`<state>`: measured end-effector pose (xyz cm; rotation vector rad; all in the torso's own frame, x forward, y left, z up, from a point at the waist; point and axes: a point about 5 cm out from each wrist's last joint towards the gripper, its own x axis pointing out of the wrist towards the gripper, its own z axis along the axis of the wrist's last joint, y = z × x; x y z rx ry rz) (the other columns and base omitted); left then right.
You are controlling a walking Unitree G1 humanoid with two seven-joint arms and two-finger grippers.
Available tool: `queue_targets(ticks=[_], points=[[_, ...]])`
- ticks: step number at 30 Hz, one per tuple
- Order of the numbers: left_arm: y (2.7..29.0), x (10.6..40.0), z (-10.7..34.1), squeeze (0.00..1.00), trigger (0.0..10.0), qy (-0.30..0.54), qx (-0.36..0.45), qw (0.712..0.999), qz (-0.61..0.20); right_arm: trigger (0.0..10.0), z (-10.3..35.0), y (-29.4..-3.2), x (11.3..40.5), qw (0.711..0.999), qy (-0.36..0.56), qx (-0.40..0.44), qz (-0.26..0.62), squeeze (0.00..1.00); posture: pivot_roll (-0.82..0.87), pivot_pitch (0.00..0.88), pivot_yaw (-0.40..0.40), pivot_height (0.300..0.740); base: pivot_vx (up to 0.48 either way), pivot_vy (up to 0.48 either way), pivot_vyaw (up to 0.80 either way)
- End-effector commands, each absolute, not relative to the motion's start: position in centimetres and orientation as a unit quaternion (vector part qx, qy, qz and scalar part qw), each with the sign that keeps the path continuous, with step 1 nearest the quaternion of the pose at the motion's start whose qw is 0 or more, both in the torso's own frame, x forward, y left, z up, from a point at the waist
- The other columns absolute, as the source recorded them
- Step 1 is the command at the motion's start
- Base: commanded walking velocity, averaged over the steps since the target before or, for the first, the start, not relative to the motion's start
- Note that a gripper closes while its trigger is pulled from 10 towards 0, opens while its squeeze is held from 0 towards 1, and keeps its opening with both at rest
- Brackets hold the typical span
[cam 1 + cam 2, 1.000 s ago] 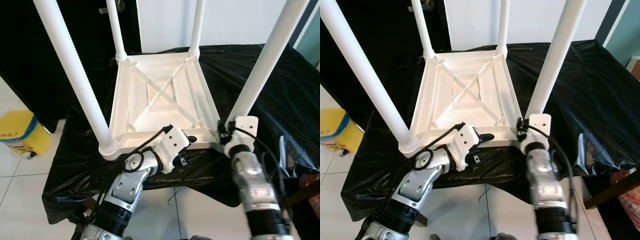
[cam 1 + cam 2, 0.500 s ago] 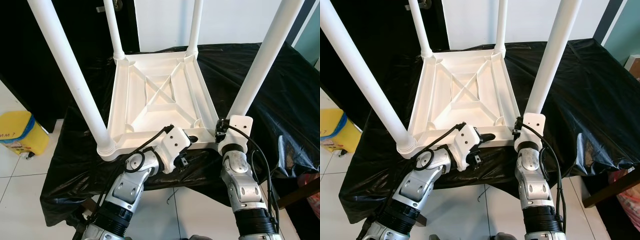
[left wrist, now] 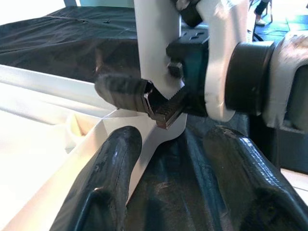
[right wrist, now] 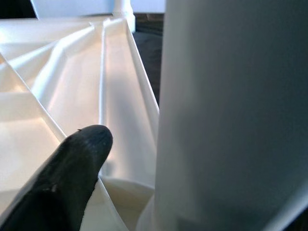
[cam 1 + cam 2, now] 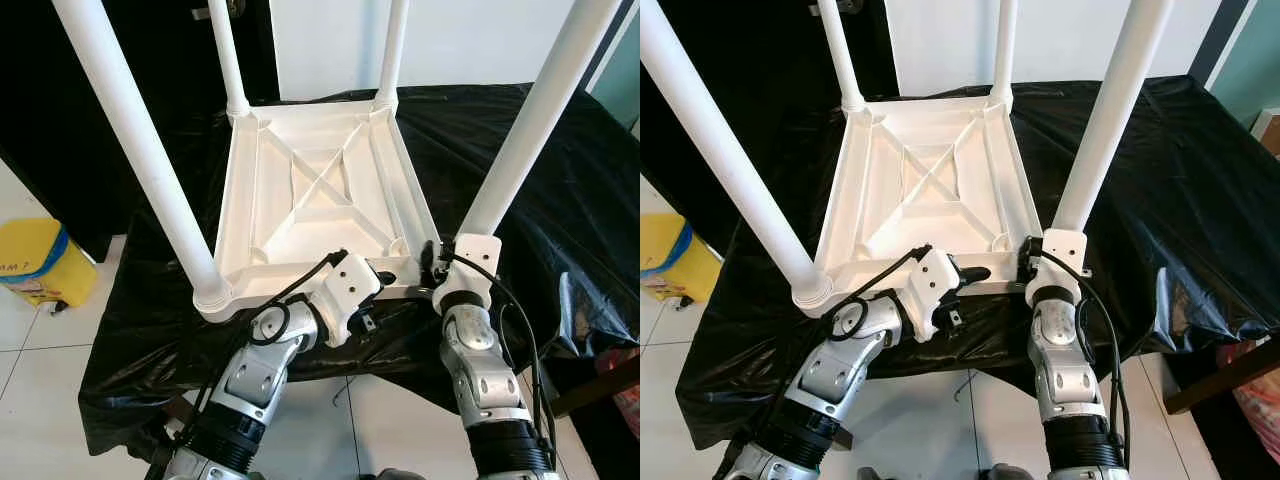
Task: Building children table
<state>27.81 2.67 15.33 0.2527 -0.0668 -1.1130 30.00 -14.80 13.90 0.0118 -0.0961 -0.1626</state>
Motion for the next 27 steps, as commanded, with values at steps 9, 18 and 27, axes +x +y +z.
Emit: queue_targets(ticks=[9, 18, 27], points=[[2.8, 28.3, 15.2, 0.0, 10.0, -0.033, 0.125, 0.861, -0.492, 10.0, 13.9, -17.4, 28.4, 0.997, -0.077, -0.018, -0.004, 0.0, -0.21, 0.052, 0.002, 0.74, 0.0, 0.0, 0.0], [2.5, 28.4, 15.3, 0.0, 10.0, -0.036, 0.126, 0.857, -0.499, 10.0, 14.5, -19.2, 28.6, 0.988, -0.07, -0.069, 0.119, 0.0, -0.23, 0.043, 0.014, 0.74, 0.0, 0.0, 0.0], [2.5, 28.4, 15.3, 0.0, 10.0, -0.037, 0.127, 0.855, -0.501, 10.0, 14.2, -18.9, 29.4, 0.969, -0.04, -0.113, 0.214, 0.0, -0.23, 0.041, 0.017, 0.74, 0.0, 0.0, 0.0]])
